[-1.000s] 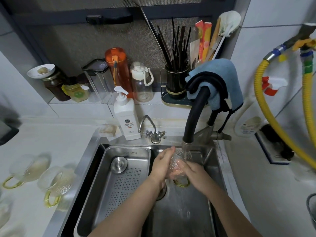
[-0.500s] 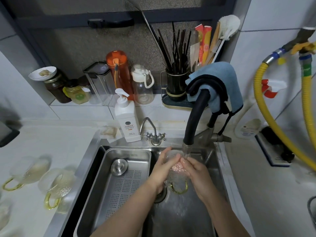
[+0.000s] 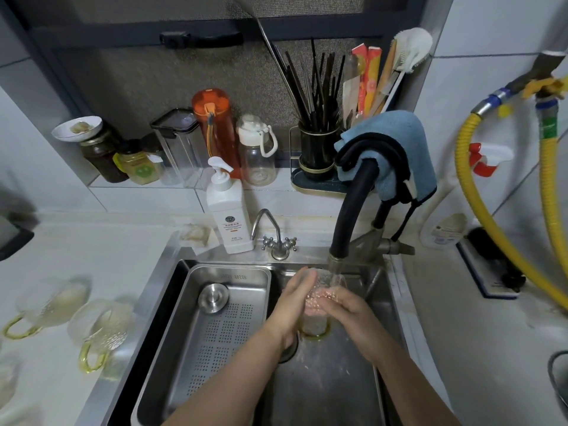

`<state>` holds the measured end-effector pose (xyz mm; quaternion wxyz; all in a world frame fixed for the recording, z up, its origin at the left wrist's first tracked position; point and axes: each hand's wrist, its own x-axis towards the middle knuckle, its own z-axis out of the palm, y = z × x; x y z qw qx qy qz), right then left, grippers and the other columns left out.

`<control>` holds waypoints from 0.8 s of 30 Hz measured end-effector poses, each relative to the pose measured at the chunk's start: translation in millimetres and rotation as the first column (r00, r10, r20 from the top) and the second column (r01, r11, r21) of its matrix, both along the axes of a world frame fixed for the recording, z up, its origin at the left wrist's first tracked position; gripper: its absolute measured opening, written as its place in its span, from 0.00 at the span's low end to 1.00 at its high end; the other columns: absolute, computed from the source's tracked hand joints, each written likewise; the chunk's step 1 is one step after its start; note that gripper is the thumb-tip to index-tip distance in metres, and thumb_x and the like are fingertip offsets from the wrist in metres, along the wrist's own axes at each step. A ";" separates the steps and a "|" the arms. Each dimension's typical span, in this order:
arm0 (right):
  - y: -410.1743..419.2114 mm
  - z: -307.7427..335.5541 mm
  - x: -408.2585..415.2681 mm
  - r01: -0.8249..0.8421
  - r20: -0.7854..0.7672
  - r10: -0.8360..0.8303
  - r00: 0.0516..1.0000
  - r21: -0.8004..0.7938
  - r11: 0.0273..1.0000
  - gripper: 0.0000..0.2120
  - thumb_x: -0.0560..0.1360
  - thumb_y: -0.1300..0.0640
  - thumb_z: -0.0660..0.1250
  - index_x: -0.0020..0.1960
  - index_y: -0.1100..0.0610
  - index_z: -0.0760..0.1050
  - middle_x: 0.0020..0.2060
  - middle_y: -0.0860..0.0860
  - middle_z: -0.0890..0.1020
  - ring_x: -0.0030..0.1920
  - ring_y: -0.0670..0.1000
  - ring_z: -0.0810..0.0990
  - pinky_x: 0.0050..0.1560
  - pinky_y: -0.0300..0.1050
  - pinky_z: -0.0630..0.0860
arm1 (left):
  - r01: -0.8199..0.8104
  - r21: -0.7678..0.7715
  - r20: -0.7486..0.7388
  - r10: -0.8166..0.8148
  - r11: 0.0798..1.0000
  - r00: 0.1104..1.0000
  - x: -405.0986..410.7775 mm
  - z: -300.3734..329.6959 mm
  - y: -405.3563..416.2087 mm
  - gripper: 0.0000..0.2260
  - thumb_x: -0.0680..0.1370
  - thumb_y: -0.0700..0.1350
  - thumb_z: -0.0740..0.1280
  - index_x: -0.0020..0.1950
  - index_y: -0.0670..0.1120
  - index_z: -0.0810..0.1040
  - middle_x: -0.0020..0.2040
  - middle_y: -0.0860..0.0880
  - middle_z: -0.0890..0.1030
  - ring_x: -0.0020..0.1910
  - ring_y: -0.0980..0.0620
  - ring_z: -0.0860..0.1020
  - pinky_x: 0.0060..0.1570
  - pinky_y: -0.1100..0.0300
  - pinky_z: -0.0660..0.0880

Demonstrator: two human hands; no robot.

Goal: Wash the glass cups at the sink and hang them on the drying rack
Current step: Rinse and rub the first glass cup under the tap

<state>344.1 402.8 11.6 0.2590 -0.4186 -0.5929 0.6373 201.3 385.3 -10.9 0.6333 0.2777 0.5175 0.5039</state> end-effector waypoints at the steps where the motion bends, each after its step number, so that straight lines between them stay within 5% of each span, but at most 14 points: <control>1: 0.1 -0.9 0.4 0.010 0.005 -0.010 1.000 0.015 1.000 0.15 0.73 0.44 0.67 0.55 0.50 0.80 0.50 0.51 0.85 0.53 0.52 0.83 0.61 0.59 0.75 | 0.015 -0.021 0.016 -0.015 1.000 1.000 -2.0 -1.6 -1.1 0.19 0.69 0.64 0.72 0.57 0.60 0.79 0.60 0.48 0.81 0.60 0.48 0.79 0.65 0.40 0.71; 3: 1.9 -3.3 0.2 0.076 -0.042 -0.075 0.996 0.015 0.997 0.14 0.73 0.45 0.68 0.52 0.54 0.81 0.48 0.56 0.84 0.52 0.59 0.82 0.60 0.63 0.75 | 0.015 -0.057 0.034 -0.013 0.998 0.999 -4.7 -8.2 -1.8 0.31 0.67 0.63 0.74 0.68 0.61 0.70 0.66 0.50 0.77 0.63 0.49 0.78 0.66 0.43 0.71; 12: 4.7 -6.2 -1.8 0.114 -0.113 -0.126 0.986 -0.109 0.988 0.11 0.78 0.55 0.63 0.52 0.62 0.80 0.48 0.61 0.84 0.52 0.63 0.82 0.54 0.55 0.78 | 0.023 -0.129 0.087 -0.012 0.991 0.996 -8.1 -6.9 -4.5 0.33 0.73 0.66 0.67 0.73 0.53 0.67 0.66 0.45 0.78 0.62 0.43 0.79 0.63 0.39 0.73; 17: 11.2 3.0 -8.7 0.208 -0.232 -0.296 0.927 -0.341 0.917 0.12 0.81 0.59 0.59 0.52 0.64 0.79 0.44 0.58 0.85 0.42 0.53 0.85 0.38 0.43 0.81 | 0.050 -0.019 0.085 -0.048 0.999 0.995 -5.4 -12.6 -16.8 0.36 0.67 0.72 0.67 0.73 0.67 0.62 0.75 0.51 0.67 0.72 0.48 0.68 0.72 0.39 0.61; 20: 11.7 7.6 -7.2 0.063 -0.313 -0.195 0.929 -0.386 0.920 0.14 0.81 0.60 0.58 0.58 0.66 0.77 0.51 0.62 0.83 0.48 0.55 0.84 0.43 0.45 0.81 | 0.040 0.006 0.035 -0.040 0.999 0.999 -6.5 -11.7 -17.7 0.33 0.70 0.70 0.65 0.72 0.67 0.61 0.73 0.49 0.70 0.70 0.47 0.71 0.68 0.40 0.68; 24: 6.7 7.6 -4.5 -0.009 -0.312 -0.072 0.947 -0.251 0.968 0.15 0.81 0.58 0.58 0.63 0.61 0.76 0.57 0.58 0.82 0.58 0.55 0.82 0.58 0.51 0.78 | 0.043 -0.073 -0.059 -0.047 0.996 0.997 -8.8 -5.4 -11.1 0.34 0.68 0.76 0.57 0.67 0.58 0.71 0.62 0.47 0.80 0.60 0.46 0.80 0.62 0.42 0.75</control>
